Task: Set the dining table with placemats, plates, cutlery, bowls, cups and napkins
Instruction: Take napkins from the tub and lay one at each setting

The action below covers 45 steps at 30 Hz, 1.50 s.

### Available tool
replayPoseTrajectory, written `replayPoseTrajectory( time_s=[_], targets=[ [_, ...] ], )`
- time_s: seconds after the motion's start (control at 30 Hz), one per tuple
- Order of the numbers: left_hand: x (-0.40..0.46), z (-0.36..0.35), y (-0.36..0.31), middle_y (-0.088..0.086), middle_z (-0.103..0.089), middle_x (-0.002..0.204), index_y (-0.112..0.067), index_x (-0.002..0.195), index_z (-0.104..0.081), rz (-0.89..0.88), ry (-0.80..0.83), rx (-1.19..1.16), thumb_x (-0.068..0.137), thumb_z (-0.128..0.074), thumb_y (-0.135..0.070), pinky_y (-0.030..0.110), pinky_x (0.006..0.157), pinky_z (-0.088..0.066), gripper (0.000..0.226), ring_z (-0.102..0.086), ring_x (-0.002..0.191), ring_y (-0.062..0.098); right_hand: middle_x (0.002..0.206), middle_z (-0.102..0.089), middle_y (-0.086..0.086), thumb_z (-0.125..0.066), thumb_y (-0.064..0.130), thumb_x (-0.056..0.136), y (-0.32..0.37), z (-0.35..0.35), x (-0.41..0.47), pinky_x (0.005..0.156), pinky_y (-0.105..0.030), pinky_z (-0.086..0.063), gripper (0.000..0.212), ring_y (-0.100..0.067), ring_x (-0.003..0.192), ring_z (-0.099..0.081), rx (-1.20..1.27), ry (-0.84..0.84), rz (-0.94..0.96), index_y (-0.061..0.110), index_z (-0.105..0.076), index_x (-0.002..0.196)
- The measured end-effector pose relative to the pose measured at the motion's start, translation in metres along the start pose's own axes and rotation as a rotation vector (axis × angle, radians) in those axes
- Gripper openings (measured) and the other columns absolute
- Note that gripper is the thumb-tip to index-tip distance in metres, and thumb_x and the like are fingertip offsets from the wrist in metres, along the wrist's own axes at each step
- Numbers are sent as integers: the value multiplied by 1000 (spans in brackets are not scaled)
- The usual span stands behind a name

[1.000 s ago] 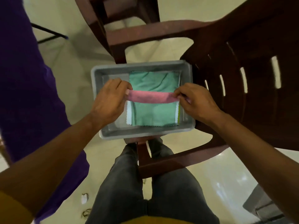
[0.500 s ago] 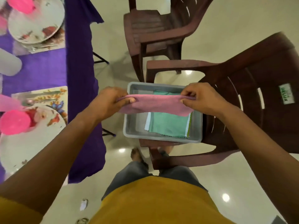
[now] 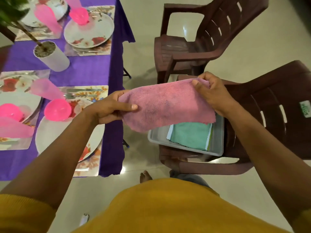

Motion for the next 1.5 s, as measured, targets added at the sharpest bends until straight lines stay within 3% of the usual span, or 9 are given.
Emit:
replayPoseTrajectory(
  time_s=[0.1,0.3,0.43,0.63,0.83,0.97,1.03,1.23,1.5],
  targets=[
    [-23,27,10,13,-64,141,-13,145,-56,-55,-109,-137,87,-72,6,43,96,-60,64,-62,131,31,104,-56,3,-58,45,102,11,-20,-9,70,-26,-45,38,-9,88,-53,-23,-20,-53,10,-56,116],
    [-70,80,46,22,-59,143,-24,148,-50,-130,-392,-249,82,-77,-3,39,77,-64,75,-72,108,32,126,-61,-18,-79,14,87,7,-66,-40,75,-34,-61,54,-25,102,-67,504,38,-232,28,-51,131],
    [-94,100,72,17,-61,140,-31,146,-46,-105,-677,-147,88,-80,-7,37,65,-58,71,-69,109,31,125,-65,-19,-78,-4,83,4,-94,-55,78,-40,-63,71,-30,107,-70,654,6,-306,16,-45,144],
    [-118,103,90,11,-61,137,-18,131,-55,25,-958,81,92,-79,-21,33,64,-56,46,-66,112,32,123,-69,-22,-82,3,80,-14,-115,-68,71,-36,-58,47,-39,116,-66,671,-90,-456,-2,-64,123],
    [-102,75,95,2,-69,115,-20,106,-71,21,-829,281,97,-69,-16,33,61,-56,10,-66,99,22,114,-69,-13,-78,13,89,8,-110,-70,86,-58,-60,16,-36,108,-67,411,-86,-351,18,-67,99],
    [-81,51,111,1,-70,113,-31,108,-69,215,-647,564,99,-65,-31,41,75,-64,10,-72,87,23,113,-68,-10,-71,11,95,41,-101,-68,80,-46,-60,19,-29,105,-67,252,-110,-134,23,-63,107],
    [-70,36,106,3,-68,127,-34,124,-66,237,-558,699,98,-66,-38,45,94,-60,26,-70,104,24,114,-67,-6,-67,5,95,61,-102,-67,78,-39,-59,25,-20,97,-66,195,-71,6,25,-64,109],
    [-58,-22,12,-14,-38,159,-45,152,-38,-373,-507,614,101,-67,-29,44,111,-48,61,-43,144,14,104,-68,17,-62,-10,91,86,-117,-66,75,-10,-49,42,7,89,-64,-33,79,158,28,-72,106],
    [-56,-52,-38,-9,-44,156,-34,144,-54,-640,-439,858,90,-76,-13,49,121,-37,62,-34,150,10,103,-76,11,-66,-3,88,85,-117,-66,97,-39,-56,35,-9,103,-68,-258,182,255,28,-80,100]
  ],
)
Point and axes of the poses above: each hand's wrist, its own x-axis towards the middle knuckle, its own z-axis out of the back of the hand, y = z × x, the point moved 9 cm from there along x, towards the middle knuckle
